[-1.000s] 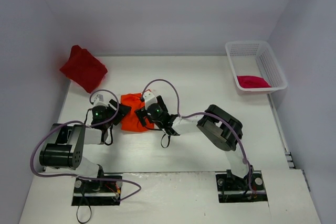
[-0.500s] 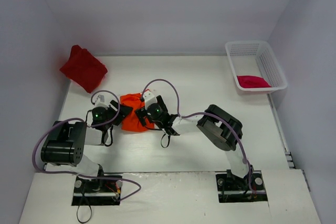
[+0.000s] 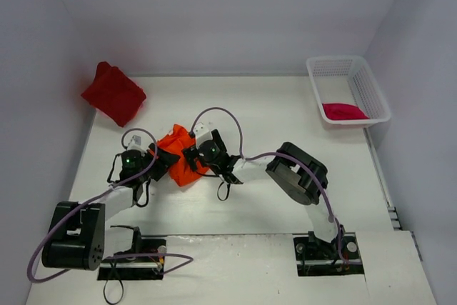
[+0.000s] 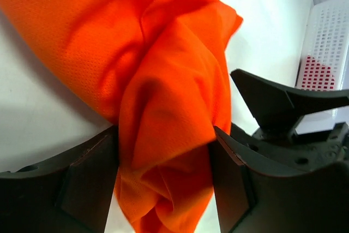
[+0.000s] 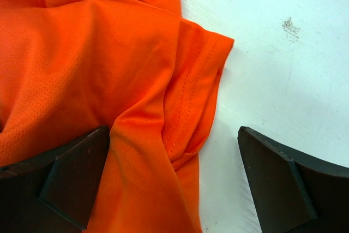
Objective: Fold and stack the t-shirts
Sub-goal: Put the neatly folded tshirt into the corner of the board with the left arm
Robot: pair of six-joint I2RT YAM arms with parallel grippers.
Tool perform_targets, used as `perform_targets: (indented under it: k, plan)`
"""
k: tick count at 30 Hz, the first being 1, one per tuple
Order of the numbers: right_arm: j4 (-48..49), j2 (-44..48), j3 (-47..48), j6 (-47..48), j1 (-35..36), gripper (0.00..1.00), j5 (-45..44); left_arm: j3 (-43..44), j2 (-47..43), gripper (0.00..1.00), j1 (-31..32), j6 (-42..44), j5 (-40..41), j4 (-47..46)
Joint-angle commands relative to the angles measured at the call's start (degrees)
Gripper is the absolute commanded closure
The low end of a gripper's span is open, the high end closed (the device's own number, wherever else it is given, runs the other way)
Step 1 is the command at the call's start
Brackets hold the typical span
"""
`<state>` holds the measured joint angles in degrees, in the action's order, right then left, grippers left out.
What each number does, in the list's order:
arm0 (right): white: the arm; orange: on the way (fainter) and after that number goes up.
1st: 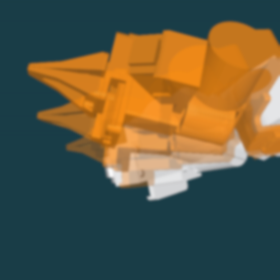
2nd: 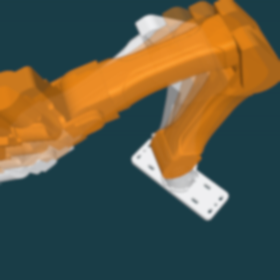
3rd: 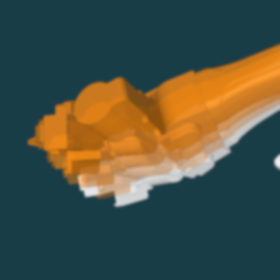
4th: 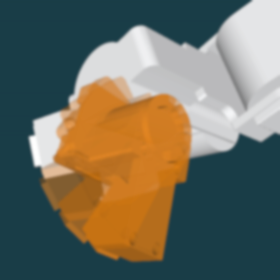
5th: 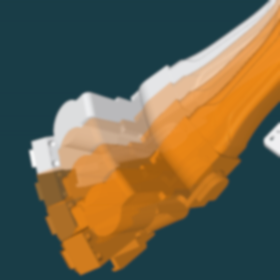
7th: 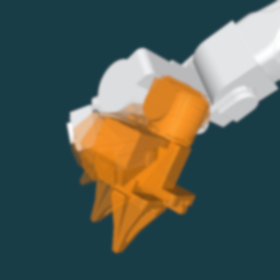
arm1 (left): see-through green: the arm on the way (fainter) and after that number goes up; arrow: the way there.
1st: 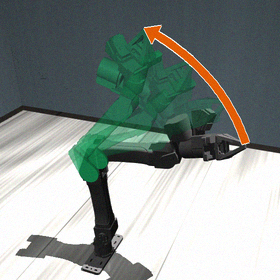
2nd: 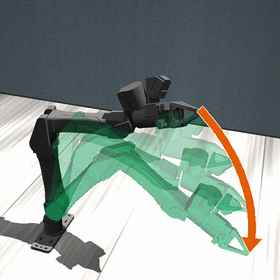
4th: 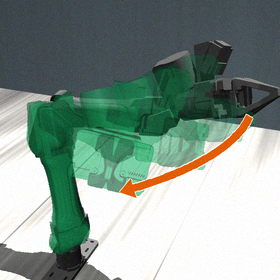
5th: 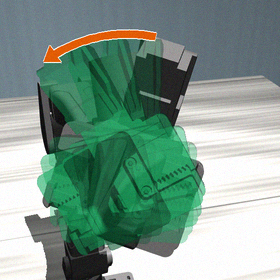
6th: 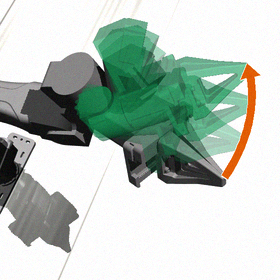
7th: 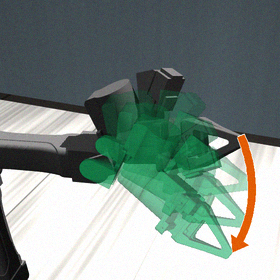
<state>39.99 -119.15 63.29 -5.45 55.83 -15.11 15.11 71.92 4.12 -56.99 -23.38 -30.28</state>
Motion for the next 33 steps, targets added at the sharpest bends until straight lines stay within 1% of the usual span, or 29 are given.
perform_targets:
  k: [1,4,5,7,10,14,23,24,27,28,29,30,31,33]
  plan:
    - [-5.27,-2.31,0.61,2.38,-0.20,0.00,-0.18,0.36,-4.24,0.43,0.54,1.10,-0.71,6.99]
    - [-5.36,-2.22,0.70,2.38,-0.20,0.00,-0.35,-0.70,-1.97,0.43,0.54,0.04,-1.06,4.19]
    - [-5.45,-2.14,0.70,2.38,-0.20,0.00,-0.27,-0.87,-0.74,0.43,0.45,-0.14,-1.23,2.00]
    - [-5.53,-1.96,0.43,2.55,-0.29,0.00,-0.35,-1.23,3.21,0.43,0.54,-0.40,-1.67,-0.47]
    - [-5.62,-1.78,0.08,2.82,-0.29,0.00,-0.71,-1.75,7.96,0.43,0.63,-1.54,-2.55,-7.22]
    - [-5.62,-1.87,-0.01,2.82,-0.37,0.00,-0.88,-1.93,10.96,0.43,0.71,-1.81,-2.73,-9.53]
    - [-5.71,-3.10,0.79,2.64,-0.29,0.00,-0.44,-2.11,11.22,0.43,0.71,-1.10,-1.94,-9.80]
    - [-5.71,-3.19,0.79,2.64,-0.37,0.00,-0.53,-2.11,11.22,0.46,0.71,-1.02,-1.94,-9.88]
    - [-5.62,-3.19,0.79,2.55,-0.37,0.00,-0.53,-2.19,10.96,0.74,0.71,-0.84,-1.85,-9.88]
    - [-5.71,-3.19,0.79,2.55,-0.37,0.00,-0.53,-2.28,10.79,0.87,0.71,-0.84,-1.76,-9.88]
    - [-5.62,-3.19,0.70,2.47,-0.37,0.00,-0.53,-2.28,10.52,0.94,0.71,-0.84,-1.59,-9.80]
    - [-5.62,-3.19,0.61,2.47,-0.37,0.00,-0.36,-2.28,10.43,0.98,0.71,-0.84,-1.58,-9.53]
    - [-5.62,-3.19,0.52,2.47,-0.37,0.00,-0.35,-2.37,10.17,1.00,0.71,-0.84,-1.50,-9.53]
    - [-5.71,-3.10,0.35,2.47,-0.37,0.00,-0.35,-2.37,9.82,1.00,0.71,-0.84,-1.32,-9.27]
